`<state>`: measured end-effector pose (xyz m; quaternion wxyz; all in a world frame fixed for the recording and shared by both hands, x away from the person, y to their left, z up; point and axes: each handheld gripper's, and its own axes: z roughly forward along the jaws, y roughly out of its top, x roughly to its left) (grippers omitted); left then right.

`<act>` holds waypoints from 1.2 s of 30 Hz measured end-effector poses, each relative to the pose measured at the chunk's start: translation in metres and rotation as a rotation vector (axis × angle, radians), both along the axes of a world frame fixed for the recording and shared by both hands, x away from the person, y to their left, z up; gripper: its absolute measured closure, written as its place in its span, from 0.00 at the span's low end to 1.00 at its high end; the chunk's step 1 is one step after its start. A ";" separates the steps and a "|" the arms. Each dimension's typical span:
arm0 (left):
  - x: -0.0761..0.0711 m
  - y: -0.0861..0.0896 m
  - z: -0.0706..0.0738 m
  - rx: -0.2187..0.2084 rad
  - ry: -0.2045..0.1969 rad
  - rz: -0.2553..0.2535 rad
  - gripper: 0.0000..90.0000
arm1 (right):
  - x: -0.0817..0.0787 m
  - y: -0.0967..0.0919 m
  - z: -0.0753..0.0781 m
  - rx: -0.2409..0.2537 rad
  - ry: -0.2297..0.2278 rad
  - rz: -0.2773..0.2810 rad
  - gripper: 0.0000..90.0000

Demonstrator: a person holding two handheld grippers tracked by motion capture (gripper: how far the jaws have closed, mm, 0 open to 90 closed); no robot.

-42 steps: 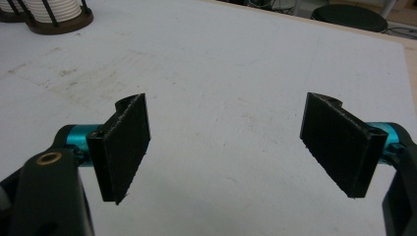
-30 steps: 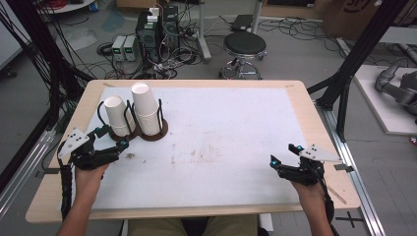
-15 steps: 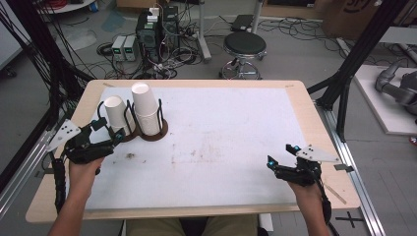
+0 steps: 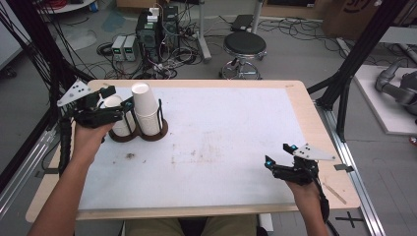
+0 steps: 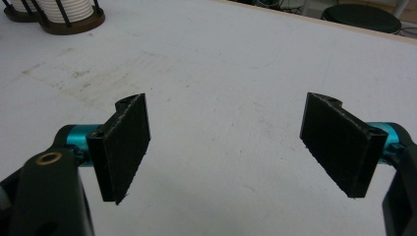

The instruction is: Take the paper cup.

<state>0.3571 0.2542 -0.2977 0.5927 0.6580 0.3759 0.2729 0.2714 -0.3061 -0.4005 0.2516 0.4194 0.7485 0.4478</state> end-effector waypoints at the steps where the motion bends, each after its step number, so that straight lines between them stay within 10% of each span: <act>1: 0.003 -0.001 0.001 0.007 0.003 0.003 0.17 | 0.000 0.000 0.000 0.001 0.001 -0.003 0.22; 17: 0.044 -0.025 -0.011 0.060 0.087 0.031 0.20 | 0.000 -0.002 -0.001 0.003 0.009 -0.003 0.22; 36: 0.051 -0.032 -0.016 0.070 0.123 0.096 0.38 | 0.001 -0.005 -0.001 0.003 0.011 -0.014 0.22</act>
